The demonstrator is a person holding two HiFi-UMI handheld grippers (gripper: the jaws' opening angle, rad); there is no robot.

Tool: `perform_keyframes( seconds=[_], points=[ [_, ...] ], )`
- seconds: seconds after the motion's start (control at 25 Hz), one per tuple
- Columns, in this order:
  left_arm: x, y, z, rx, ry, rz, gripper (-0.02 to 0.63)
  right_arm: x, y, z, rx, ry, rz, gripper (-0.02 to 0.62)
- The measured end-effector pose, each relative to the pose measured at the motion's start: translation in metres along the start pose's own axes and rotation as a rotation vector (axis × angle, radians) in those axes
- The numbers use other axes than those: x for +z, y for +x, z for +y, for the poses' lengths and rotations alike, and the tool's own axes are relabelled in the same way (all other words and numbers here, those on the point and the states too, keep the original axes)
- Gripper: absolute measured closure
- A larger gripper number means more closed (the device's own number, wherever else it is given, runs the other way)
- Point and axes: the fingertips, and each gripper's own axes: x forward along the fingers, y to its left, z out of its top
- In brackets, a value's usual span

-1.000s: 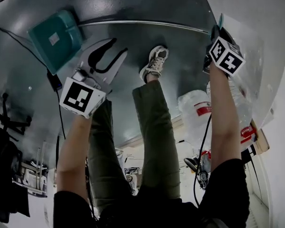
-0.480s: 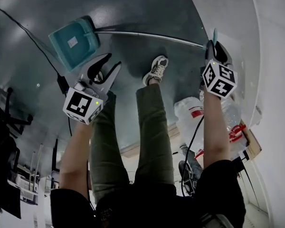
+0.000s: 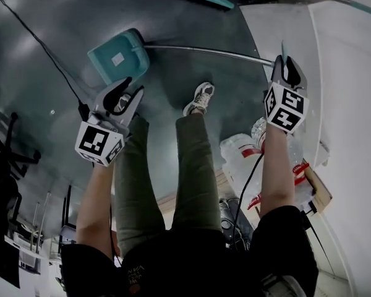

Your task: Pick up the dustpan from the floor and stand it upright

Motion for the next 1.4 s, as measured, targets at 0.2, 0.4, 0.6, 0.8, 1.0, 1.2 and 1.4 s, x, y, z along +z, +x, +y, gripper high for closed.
perform_keyframes(
  seconds=[0.2, 0.4, 0.6, 0.8, 1.0, 1.2, 1.4],
  points=[
    [0.019, -0.007, 0.003, 0.022, -0.007, -0.039, 0.440, 0.022, -0.013, -0.021, -0.037, -0.066, -0.019, 0.522],
    [0.034, -0.009, -0.005, 0.020, 0.003, -0.064, 0.442, 0.034, -0.029, -0.046, -0.075, -0.129, -0.033, 0.522],
    [0.040, -0.009, -0.017, 0.026, -0.006, -0.087, 0.440, 0.038, -0.042, -0.075, -0.107, -0.180, -0.033, 0.522],
    [0.036, -0.005, -0.026, 0.024, -0.039, -0.093, 0.440, 0.049, -0.048, -0.106, -0.143, -0.250, -0.031, 0.520],
    [0.035, -0.002, -0.030, 0.024, -0.047, -0.087, 0.440, 0.063, -0.052, -0.126, -0.170, -0.307, -0.044, 0.517],
    [0.037, 0.008, -0.041, 0.015, -0.042, -0.086, 0.440, 0.063, -0.056, -0.146, -0.200, -0.319, -0.046, 0.512],
    [0.042, 0.008, -0.045, 0.009, -0.039, -0.087, 0.440, 0.065, -0.065, -0.161, -0.231, -0.320, -0.037, 0.509]
  ],
)
